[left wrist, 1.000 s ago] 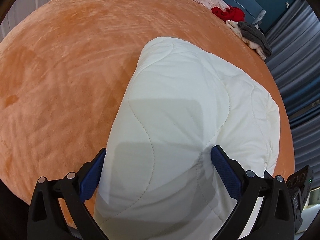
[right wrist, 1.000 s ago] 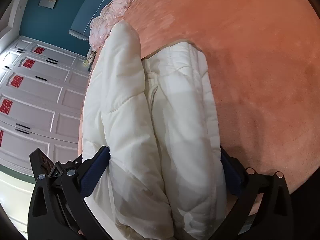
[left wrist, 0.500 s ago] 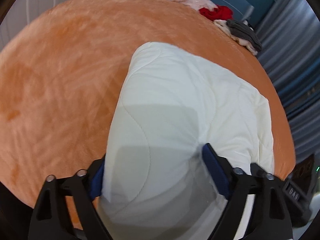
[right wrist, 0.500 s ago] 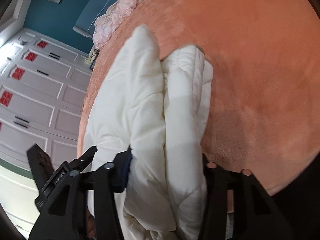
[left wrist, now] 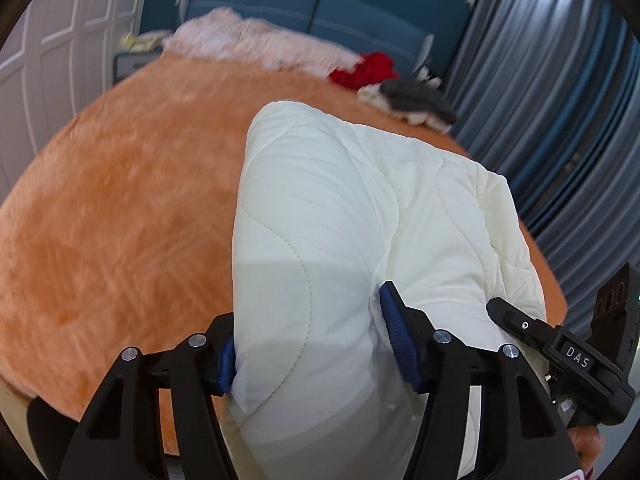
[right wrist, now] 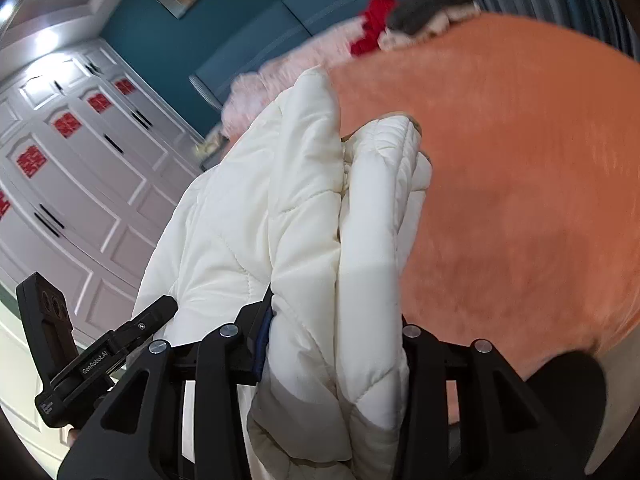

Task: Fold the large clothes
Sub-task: 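Grip the cream bundle with both tools and lift it off the bed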

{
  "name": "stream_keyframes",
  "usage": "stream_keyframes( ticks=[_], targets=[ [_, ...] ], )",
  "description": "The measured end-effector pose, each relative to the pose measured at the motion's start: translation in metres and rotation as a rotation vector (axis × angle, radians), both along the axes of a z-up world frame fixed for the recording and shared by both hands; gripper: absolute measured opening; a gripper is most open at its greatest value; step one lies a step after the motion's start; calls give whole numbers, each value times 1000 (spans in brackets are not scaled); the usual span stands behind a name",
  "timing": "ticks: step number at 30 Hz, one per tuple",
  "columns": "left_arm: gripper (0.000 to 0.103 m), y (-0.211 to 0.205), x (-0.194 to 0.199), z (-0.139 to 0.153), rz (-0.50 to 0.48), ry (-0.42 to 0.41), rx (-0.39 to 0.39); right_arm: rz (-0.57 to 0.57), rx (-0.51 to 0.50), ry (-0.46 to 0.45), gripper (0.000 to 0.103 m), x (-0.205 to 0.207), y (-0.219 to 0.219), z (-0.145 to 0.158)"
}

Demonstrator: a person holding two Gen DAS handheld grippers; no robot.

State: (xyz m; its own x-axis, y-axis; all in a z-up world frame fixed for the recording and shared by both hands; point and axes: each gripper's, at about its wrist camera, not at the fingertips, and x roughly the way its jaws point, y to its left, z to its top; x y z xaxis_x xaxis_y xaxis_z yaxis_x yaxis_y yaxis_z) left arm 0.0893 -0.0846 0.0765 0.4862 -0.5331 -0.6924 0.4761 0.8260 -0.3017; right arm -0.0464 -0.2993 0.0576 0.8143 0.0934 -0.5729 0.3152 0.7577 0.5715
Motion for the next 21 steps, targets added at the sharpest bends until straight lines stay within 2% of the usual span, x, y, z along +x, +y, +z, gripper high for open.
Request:
stream_keyframes(
  ticks=[9,21],
  targets=[
    [59,2,-26,81,-39,-194,-87,-16,-94,-183,38,-28,6,81],
    [59,33,-60,163,-59,-404,-199,-6,-235,-370,38,-53,31,170]
  ],
)
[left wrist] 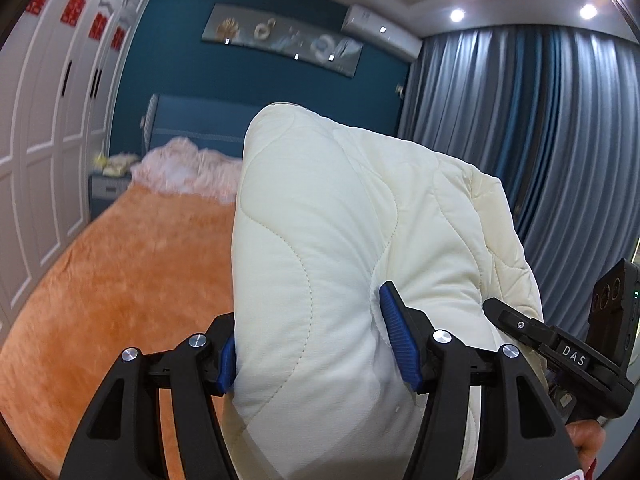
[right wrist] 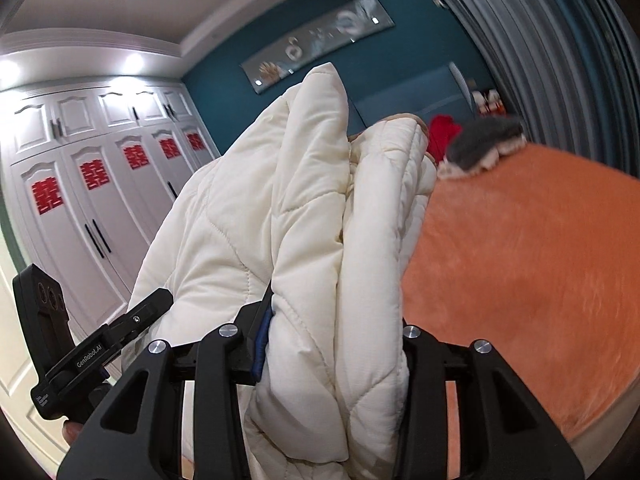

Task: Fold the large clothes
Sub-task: 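Grip the cream bundle with both tools and lift it off the bed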

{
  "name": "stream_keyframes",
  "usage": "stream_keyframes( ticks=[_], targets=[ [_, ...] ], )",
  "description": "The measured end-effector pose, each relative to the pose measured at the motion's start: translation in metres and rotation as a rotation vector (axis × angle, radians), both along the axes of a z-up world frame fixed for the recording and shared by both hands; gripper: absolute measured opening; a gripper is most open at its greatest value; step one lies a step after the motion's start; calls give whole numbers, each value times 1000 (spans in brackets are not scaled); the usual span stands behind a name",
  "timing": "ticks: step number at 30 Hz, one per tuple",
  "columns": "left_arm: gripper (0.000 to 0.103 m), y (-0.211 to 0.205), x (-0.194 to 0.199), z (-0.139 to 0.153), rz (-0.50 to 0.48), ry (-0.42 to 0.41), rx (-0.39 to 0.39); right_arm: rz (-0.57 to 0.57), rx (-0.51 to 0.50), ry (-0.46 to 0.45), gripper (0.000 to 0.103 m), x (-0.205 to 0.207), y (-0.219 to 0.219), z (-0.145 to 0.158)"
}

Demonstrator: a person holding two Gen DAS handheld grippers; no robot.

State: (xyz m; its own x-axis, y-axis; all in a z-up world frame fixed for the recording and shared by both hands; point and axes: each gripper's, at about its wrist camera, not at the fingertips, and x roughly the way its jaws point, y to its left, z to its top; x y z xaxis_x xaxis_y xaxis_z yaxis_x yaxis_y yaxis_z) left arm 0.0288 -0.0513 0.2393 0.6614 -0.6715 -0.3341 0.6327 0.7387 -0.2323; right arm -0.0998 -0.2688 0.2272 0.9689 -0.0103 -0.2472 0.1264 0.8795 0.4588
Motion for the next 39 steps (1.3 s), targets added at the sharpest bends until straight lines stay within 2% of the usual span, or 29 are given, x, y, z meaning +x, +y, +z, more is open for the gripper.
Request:
stream_keyframes(
  ticks=[13,17,21,27,33,39],
  targets=[
    [59,57,-26,70,29,-208,-114,84,-125,-169,38,-2,47,74],
    [59,77,-21,76,54,-248,-134,120,-151,-178,38,13,60,81],
    [59,90,-2,69,68,-243,-145,159,-148,-150,38,45,67,72],
    [59,100,54,29,96,-167,-140,207,-132,-84,38,100,73,37],
    [59,99,109,-38,123,-20,-103,231,-61,65,38,161,65,-41],
    [59,95,154,-109,127,122,-63,237,1,197,38,204,57,-108]
  ],
)
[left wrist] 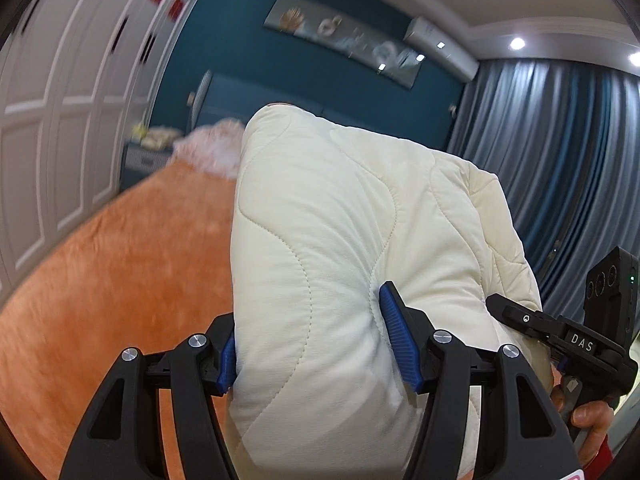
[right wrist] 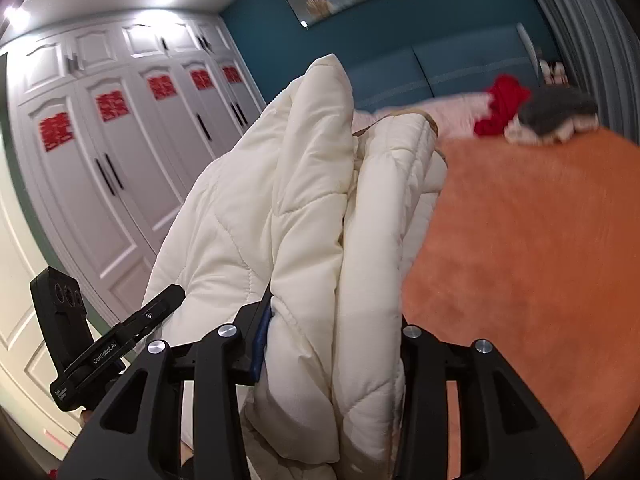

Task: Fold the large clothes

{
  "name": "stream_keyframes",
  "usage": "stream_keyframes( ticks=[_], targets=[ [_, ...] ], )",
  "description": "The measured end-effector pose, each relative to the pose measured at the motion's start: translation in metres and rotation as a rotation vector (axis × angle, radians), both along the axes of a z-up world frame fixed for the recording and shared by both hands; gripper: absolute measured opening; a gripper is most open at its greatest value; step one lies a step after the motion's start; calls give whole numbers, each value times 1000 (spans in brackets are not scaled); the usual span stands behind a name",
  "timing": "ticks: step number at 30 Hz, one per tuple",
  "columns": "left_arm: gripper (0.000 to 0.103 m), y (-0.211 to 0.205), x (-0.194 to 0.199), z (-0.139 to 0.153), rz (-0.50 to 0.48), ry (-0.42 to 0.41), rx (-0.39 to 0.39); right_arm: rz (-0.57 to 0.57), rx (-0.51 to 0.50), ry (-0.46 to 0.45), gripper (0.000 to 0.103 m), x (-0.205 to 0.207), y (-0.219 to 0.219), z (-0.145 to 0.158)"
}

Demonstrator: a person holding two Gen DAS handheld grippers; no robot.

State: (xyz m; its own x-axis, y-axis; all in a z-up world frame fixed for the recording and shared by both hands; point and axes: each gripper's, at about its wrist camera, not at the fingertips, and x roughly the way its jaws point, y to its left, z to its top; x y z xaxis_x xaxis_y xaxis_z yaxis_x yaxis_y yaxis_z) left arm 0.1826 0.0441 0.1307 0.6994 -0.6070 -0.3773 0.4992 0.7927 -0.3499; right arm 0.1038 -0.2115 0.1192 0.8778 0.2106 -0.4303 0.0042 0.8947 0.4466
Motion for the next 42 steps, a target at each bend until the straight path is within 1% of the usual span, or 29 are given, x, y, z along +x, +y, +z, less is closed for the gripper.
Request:
stream_keyframes(
  ticks=[6,9,15,19,21,24,29,31,35,37,39,40,41,42],
  targets=[
    [59,-6,31,-65,6,129,45,-5,43,122,38,32,-3,-62],
    [59,-9,42,-93,11,179,68,-12,68,185,38,46,-5,-95],
    [59,-18,66,-149,26,289,124,-25,95,293,39,65,-8,-147],
    [59,-21,72,-178,33,338,165,-29,109,348,41,71,-8,-176],
    [59,-20,72,-188,36,344,174,-31,130,332,43,68,-9,-184],
    [59,-22,70,-189,35,329,184,-37,148,333,47,68,-10,-187],
    [61,-24,70,-188,35,336,204,-66,165,352,64,62,-15,-186],
    [65,-23,72,-185,42,347,213,-82,162,360,67,55,-19,-183],
    [67,-14,65,-171,89,340,244,-106,168,352,71,26,-29,-170],
    [67,-11,60,-160,103,327,261,-143,153,354,71,11,-34,-158],
    [67,-8,55,-147,132,315,275,-187,90,321,72,-1,-35,-137],
    [67,-7,53,-137,145,299,276,-196,60,302,68,-2,-35,-127],
    [67,-7,53,-127,160,280,280,-195,23,284,57,-1,-31,-116],
    [67,-9,53,-116,175,254,291,-183,-18,277,50,5,-26,-105]
  ],
)
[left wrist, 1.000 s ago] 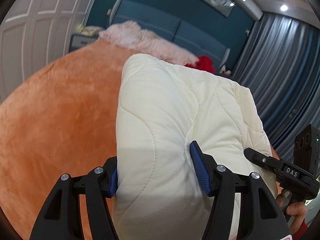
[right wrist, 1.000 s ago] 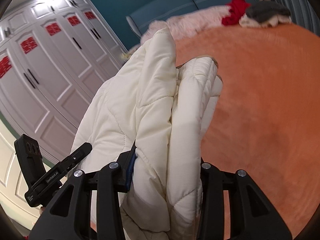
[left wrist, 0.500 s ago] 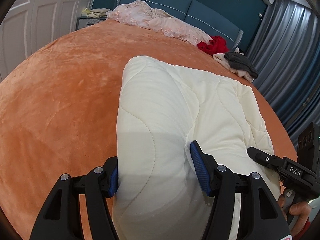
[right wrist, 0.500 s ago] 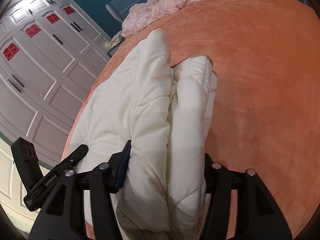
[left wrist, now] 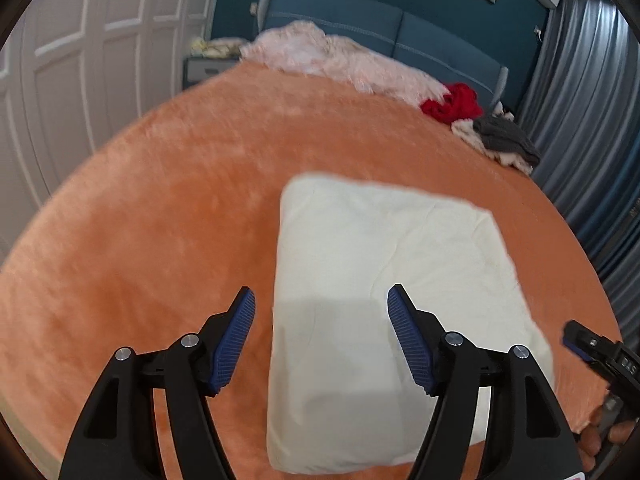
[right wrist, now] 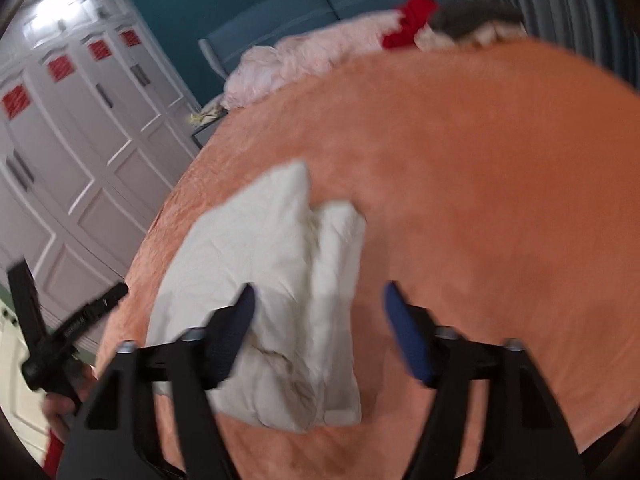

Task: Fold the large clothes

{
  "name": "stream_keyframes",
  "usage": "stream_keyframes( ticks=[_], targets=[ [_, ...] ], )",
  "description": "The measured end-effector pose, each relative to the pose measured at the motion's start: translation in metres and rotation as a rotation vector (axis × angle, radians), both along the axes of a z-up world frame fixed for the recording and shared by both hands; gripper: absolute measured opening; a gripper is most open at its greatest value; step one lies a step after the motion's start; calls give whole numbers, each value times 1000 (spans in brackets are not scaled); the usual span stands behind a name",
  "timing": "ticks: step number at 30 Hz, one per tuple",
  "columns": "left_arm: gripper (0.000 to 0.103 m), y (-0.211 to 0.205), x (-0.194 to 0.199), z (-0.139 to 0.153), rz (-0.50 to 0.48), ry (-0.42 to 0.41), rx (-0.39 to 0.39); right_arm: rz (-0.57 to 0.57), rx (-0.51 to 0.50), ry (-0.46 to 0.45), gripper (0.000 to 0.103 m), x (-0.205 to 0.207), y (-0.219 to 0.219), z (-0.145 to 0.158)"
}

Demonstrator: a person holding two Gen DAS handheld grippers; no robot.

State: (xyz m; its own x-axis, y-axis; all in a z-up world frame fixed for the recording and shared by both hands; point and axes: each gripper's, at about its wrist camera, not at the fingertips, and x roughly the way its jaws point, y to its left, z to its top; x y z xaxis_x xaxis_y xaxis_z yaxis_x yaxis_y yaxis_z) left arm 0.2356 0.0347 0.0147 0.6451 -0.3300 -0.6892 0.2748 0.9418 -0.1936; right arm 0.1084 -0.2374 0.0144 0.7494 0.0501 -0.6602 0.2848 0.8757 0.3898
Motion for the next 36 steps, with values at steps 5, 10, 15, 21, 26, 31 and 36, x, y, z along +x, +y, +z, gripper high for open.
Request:
stream_keyframes(
  ticks=[5,10,15,21,26,31,36],
  targets=[
    [45,-32,12,37,-20,-82,78,91,-117,-9,16,47,34,34],
    [2,-75,42,32,-69,-53,148,127,-197,20,16,100,61,32],
    [0,-98,77,-7,-60,31,176,92,-206,94,16,137,59,-6],
    [0,-107,98,-61,-44,101,204,74,-208,172,13,153,51,-67],
    [0,-113,99,-79,-35,75,217,70,-203,156,13,157,49,-85],
    [0,-117,103,-93,-24,59,230,64,-190,140,13,158,49,-96],
    [0,-120,105,-101,-13,46,237,63,-190,128,13,160,49,-104]
  ],
)
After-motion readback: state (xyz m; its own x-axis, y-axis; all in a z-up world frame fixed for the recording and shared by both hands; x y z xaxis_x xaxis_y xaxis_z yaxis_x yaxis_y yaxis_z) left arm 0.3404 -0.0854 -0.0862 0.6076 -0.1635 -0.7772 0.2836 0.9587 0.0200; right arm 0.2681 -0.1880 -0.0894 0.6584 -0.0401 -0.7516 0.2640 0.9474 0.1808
